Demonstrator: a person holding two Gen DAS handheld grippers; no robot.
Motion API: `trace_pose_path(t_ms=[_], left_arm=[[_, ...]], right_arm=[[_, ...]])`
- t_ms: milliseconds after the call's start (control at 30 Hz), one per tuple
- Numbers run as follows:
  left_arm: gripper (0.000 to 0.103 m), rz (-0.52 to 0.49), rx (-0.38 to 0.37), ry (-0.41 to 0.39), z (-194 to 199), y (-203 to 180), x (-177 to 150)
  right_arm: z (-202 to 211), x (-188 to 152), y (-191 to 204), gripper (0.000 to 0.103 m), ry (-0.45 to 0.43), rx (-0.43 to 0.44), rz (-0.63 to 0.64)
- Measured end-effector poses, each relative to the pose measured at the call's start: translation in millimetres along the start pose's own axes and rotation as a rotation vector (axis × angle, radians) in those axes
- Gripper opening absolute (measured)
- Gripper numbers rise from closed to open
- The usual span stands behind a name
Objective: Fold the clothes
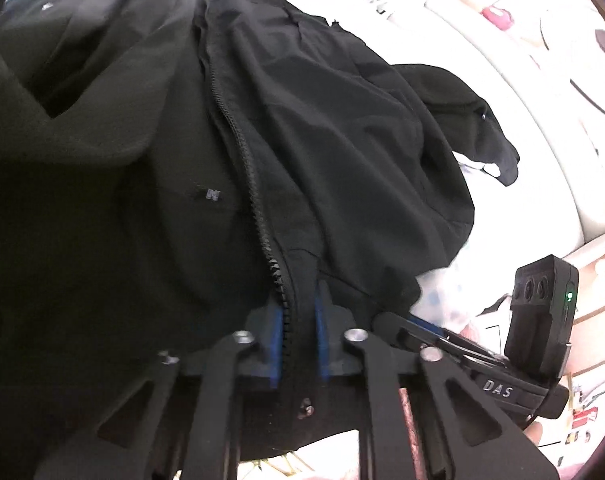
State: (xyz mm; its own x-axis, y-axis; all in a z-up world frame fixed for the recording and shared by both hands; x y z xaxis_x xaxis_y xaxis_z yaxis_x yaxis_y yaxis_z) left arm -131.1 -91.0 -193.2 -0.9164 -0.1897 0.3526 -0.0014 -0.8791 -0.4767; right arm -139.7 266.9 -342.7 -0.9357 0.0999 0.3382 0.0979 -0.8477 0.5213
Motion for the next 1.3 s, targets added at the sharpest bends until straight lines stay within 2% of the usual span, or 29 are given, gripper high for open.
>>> trace_pose_path(t_ms=[67, 100, 133, 167, 200, 300, 333, 367, 433, 533, 600, 633, 733, 767, 867, 933, 967, 1033, 1067, 1100, 1133, 1200, 1233, 1267, 1300], left_arm=[[0.011, 0.003, 0.034, -0.003, 14.3, -2.0, 1.8], [0.015, 0.006, 0.049, -0.009, 21.2, -2.1, 3.3], [0.026, 0.011, 0.076, -0.002, 22.7, -1.6, 5.9], [0.046, 0.015, 0.103, 0.015, 23.0, -0.8, 8.3], [0.052, 0.014, 0.128, 0.054, 20.8, 0.9, 9.7], [0.048, 0.026, 0.106, 0.028, 35.2, -2.1, 13.8], [0.044, 0.004, 0.066, 0.013, 40.9, -14.3, 19.1], [0.044, -0.023, 0.032, -0.004, 45.5, -27.1, 24.2], [0.045, -0.117, 0.011, -0.042, 43.2, -56.6, 32.7], [0.046, -0.182, 0.013, 0.005, 7.3, -82.4, 40.5], [0.046, -0.178, 0.054, 0.111, -27.6, -80.4, 38.1], [0.046, -0.19, 0.075, 0.132, -38.9, -81.4, 36.4], [0.048, -0.214, 0.102, 0.16, -63.8, -78.8, 31.0], [0.049, -0.187, 0.088, 0.177, -67.7, -75.7, 33.9], [0.05, -0.11, 0.048, 0.224, -78.9, -67.0, 42.5], [0.051, -0.106, 0.025, 0.223, -79.7, -65.6, 44.3], [0.051, -0.108, 0.015, 0.217, -79.4, -65.2, 44.0], [0.051, -0.111, -0.003, 0.202, -78.8, -64.5, 43.3], [0.051, -0.102, -0.014, 0.19, -77.3, -63.9, 42.7], [0.051, -0.093, -0.025, 0.18, -75.2, -63.5, 42.6], [0.052, -0.09, -0.038, 0.173, -72.5, -63.9, 42.6], [0.053, -0.089, -0.053, 0.163, -68.5, -64.6, 42.7], [0.053, -0.09, -0.062, 0.159, -67.5, -64.7, 42.8], [0.053, -0.089, -0.073, 0.156, -66.9, -64.9, 43.0], [0.053, -0.085, -0.092, 0.155, -67.9, -65.3, 43.9]], right_arm=[[15.1, -1.5, 5.0, 0.061, -0.047, -0.03, 0.005], [25.5, -1.2, 4.8, 0.061, -0.095, -0.033, -0.006], [35.8, -0.7, 4.7, 0.061, -0.143, -0.04, -0.016], [45.4, 3.6, 4.7, 0.061, -0.19, -0.081, -0.014], [49.6, 7.3, 3.2, 0.061, -0.209, -0.116, -0.015], [57.1, 14.0, -6.1, 0.061, -0.227, -0.166, -0.045], [62.1, 12.3, -13.3, 0.061, -0.227, -0.164, -0.067], [67.0, 10.5, -20.5, 0.061, -0.226, -0.163, -0.088], [74.2, 6.1, -36.1, 0.061, -0.218, -0.171, -0.115], [75.2, 11.8, -50.1, 0.061, -0.202, -0.179, -0.163], [89.0, 19.2, -53.5, 0.061, -0.254, -0.185, -0.153], [95.7, 23.3, -55.2, 0.062, -0.277, -0.188, -0.147], [105.4, 51.4, -58.4, 0.064, -0.262, -0.153, -0.087], [104.0, 65.4, -54.8, 0.064, -0.245, -0.114, -0.042], [98.0, 102.2, -51.9, 0.065, -0.224, -0.09, 0.079], [74.7, 125.8, -57.0, 0.074, -0.167, -0.168, 0.078], [60.9, 133.8, -60.6, 0.079, -0.139, -0.177, 0.071], [28.9, 142.5, -68.1, 0.08, -0.057, -0.152, 0.055], [14.2, 142.6, -71.4, 0.078, -0.003, -0.12, 0.06], [5.4, 140.8, -67.6, 0.062, 0.016, -0.12, 0.09], [-2.2, 138.9, -63.6, 0.055, 0.032, -0.121, 0.12], [15.6, 135.2, -50.4, 0.024, -0.031, -0.151, 0.167], [25.1, 133.3, -44.0, 0.019, -0.064, -0.165, 0.188], [41.0, 132.2, -40.0, 0.01, -0.111, -0.155, 0.186], [61.6, 130.2, -35.1, 0.009, -0.17, -0.131, 0.173]])
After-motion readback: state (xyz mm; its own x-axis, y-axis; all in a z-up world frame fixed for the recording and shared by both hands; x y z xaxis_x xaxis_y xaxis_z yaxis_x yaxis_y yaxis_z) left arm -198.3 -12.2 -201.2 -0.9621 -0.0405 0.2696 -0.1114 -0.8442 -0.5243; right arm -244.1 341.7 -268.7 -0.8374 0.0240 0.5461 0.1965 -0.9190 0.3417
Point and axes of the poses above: each gripper's, at about its wrist camera, not at the fingertips, and z roughly against the way its jaws point, y to its left, x to its top, the point moved 1 cm from there along -z, roughly the way its jaws point, and after that the axes turned 4 degrees about x, right-handed, at the moved point
